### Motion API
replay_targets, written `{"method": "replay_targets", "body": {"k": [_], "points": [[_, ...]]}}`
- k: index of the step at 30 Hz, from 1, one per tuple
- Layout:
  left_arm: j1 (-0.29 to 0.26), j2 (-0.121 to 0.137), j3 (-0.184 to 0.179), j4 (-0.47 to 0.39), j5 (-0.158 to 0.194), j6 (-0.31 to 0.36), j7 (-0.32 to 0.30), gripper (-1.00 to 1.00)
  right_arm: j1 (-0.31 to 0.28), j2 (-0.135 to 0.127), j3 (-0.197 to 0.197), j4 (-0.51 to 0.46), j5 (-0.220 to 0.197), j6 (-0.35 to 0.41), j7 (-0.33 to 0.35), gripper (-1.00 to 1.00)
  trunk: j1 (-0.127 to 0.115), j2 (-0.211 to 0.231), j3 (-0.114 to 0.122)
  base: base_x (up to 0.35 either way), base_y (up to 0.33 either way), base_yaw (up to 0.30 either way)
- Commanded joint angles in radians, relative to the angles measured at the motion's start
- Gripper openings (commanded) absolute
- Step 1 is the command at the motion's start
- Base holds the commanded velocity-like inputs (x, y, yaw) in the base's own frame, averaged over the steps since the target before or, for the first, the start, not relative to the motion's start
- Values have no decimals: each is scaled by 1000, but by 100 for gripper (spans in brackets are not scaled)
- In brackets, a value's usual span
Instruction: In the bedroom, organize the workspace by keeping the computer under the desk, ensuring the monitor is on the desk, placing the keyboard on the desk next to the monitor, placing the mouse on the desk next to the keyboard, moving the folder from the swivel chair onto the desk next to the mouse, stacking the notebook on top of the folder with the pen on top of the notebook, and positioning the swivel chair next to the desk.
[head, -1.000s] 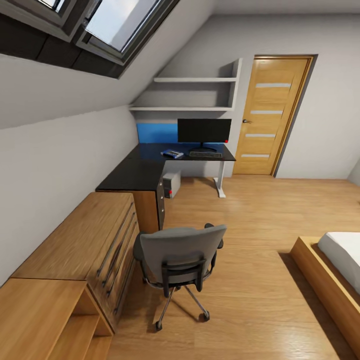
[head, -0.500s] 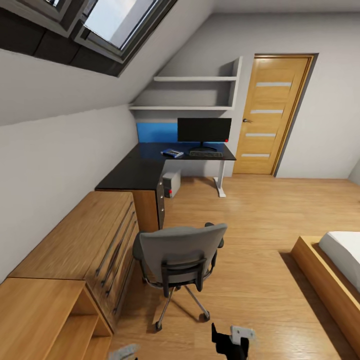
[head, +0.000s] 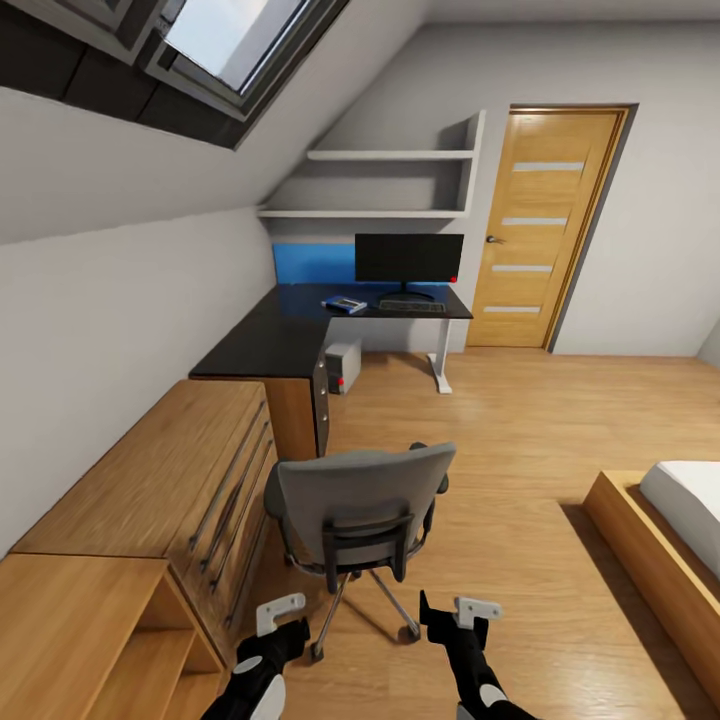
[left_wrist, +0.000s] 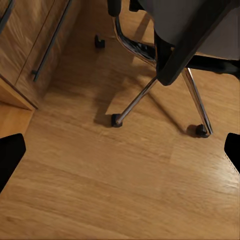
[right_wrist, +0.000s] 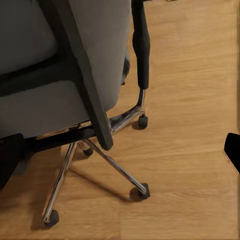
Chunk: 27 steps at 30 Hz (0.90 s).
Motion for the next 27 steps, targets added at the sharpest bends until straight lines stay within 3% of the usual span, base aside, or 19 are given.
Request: {"method": "replay_targets", "body": {"k": [1,14,27], "points": [[-1,0,-6,-1,6,-6,8,100,-1,0,9,8,-3,-20,-9,100,4,-8,-5,0,0,0],[-1,3,-4,3,10,-24,8,100,2,9,11,15,-6,-83,-10,100,54,-99,-45,0,0,0],[-1,7,-4,5,11,-24,9,100,2,25,9,16,-5,-87,-8,100,100,-183,-83,0,0,0]]}}
